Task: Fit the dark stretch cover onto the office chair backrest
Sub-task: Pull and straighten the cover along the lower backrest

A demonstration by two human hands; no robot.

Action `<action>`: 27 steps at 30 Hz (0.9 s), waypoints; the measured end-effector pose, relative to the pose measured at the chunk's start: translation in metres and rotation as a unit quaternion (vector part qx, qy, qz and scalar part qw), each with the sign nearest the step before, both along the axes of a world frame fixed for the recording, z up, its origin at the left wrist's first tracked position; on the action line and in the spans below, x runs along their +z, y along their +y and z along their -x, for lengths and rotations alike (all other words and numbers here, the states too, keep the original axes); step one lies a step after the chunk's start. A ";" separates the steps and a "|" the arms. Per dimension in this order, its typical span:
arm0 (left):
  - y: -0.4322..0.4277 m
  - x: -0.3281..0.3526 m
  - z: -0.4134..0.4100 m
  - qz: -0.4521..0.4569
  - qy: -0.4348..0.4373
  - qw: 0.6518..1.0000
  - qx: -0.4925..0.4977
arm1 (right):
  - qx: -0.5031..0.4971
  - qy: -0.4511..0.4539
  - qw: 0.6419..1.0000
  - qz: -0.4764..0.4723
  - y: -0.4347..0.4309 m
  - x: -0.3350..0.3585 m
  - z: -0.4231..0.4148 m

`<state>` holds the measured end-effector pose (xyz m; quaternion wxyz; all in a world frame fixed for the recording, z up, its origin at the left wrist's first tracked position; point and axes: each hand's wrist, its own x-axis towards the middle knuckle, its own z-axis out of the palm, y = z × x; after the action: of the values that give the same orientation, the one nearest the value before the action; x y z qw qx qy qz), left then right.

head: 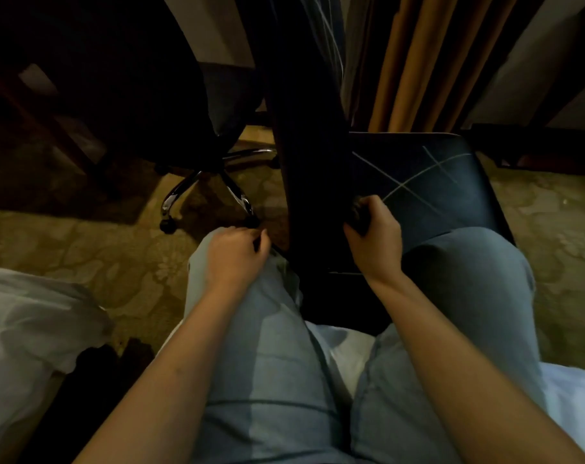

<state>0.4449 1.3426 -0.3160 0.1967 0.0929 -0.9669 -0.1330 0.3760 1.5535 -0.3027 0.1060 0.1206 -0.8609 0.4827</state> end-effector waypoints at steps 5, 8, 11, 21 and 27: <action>0.004 0.013 0.000 -0.076 -0.031 0.995 -0.060 | 0.016 -0.034 0.999 -0.036 0.008 -0.014 0.000; 0.013 0.049 0.000 -0.144 -0.030 0.983 -0.114 | 0.018 -0.041 0.998 -0.040 0.007 -0.016 0.003; 0.028 0.103 -0.007 -0.210 0.024 0.958 -0.194 | 0.025 -0.031 0.999 -0.035 0.007 -0.018 0.004; 0.034 0.139 -0.019 -0.090 0.042 0.964 -0.248 | -0.011 0.107 0.992 0.061 -0.004 0.031 0.004; -0.003 0.062 -0.006 -0.084 0.012 0.994 -0.065 | 0.009 0.031 0.998 0.050 -0.004 0.015 0.008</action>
<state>0.4504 1.3400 -0.2542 0.1910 0.0445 -0.9539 -0.2271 0.3684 1.5499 -0.2880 0.1343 0.1376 -0.8310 0.5219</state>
